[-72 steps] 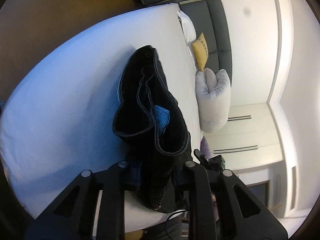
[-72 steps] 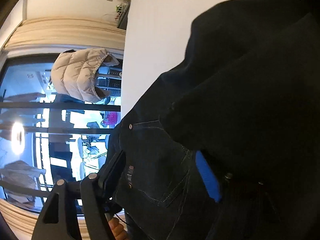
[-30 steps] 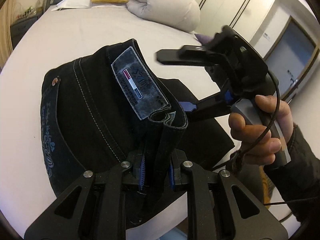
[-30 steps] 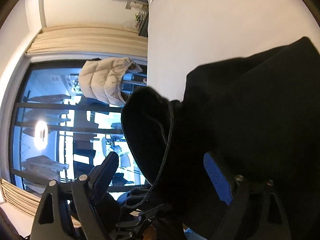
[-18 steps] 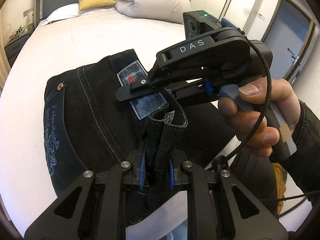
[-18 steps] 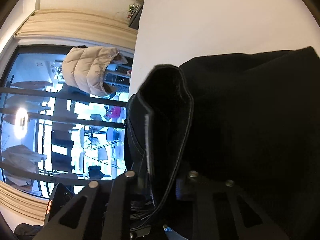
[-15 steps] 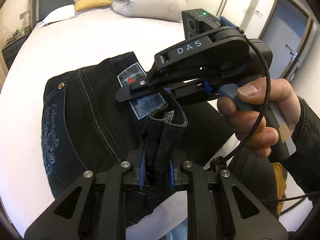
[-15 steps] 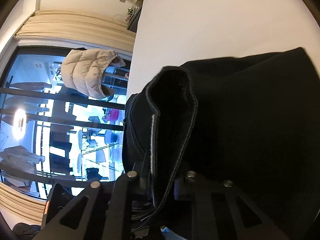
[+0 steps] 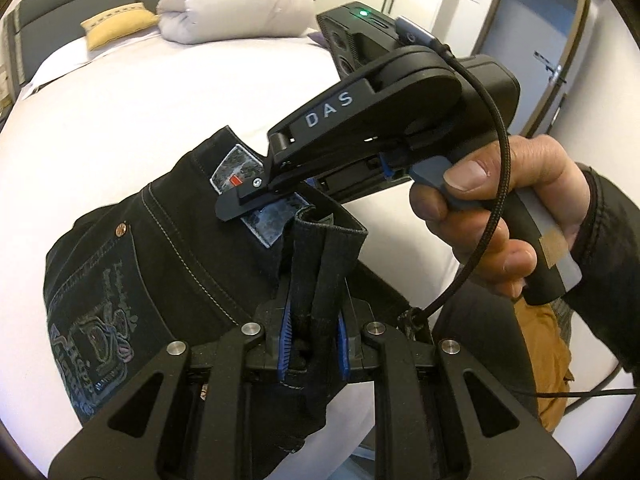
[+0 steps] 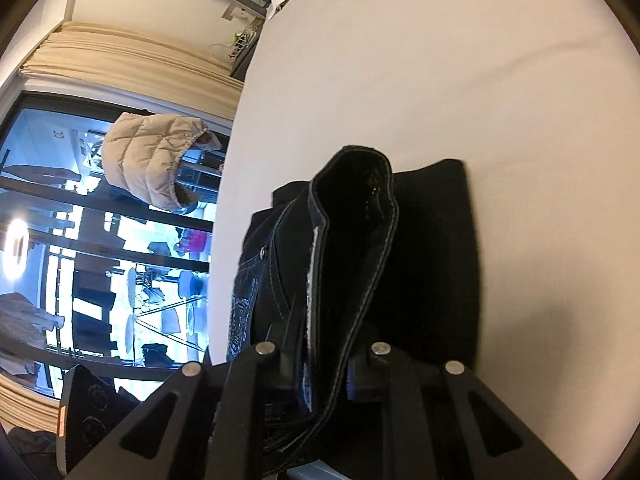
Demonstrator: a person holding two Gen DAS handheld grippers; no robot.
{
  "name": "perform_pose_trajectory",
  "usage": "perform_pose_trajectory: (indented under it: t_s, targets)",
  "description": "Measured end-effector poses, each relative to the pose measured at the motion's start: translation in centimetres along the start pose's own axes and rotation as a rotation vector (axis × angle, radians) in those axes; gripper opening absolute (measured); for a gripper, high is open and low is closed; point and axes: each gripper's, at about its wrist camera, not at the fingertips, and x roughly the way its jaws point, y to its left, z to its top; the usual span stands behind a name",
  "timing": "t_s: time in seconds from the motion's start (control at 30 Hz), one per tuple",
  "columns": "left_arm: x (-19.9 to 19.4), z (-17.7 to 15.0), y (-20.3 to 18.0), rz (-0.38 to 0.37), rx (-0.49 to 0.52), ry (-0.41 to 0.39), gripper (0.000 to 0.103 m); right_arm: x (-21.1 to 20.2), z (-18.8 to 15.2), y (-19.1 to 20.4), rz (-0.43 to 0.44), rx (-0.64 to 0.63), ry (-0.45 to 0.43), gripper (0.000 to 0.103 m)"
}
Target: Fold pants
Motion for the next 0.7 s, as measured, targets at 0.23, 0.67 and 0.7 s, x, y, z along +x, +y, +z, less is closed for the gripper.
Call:
perform_pose_trajectory:
  t_s: [0.23, 0.67, 0.7]
  targets:
    - [4.6, 1.0, -0.7, -0.016, -0.014, 0.089, 0.018, 1.2, -0.7, -4.3, 0.018, 0.081, 0.008, 0.018]
    - [-4.1, -0.4, 5.0, -0.091, -0.202, -0.018, 0.07, -6.5, -2.2, -2.1, -0.069, 0.065, -0.19, 0.041]
    - [-4.4, -0.8, 6.3, -0.07, -0.224, -0.028, 0.07, -6.6, -2.5, -1.1, -0.057, 0.041, -0.191, 0.039]
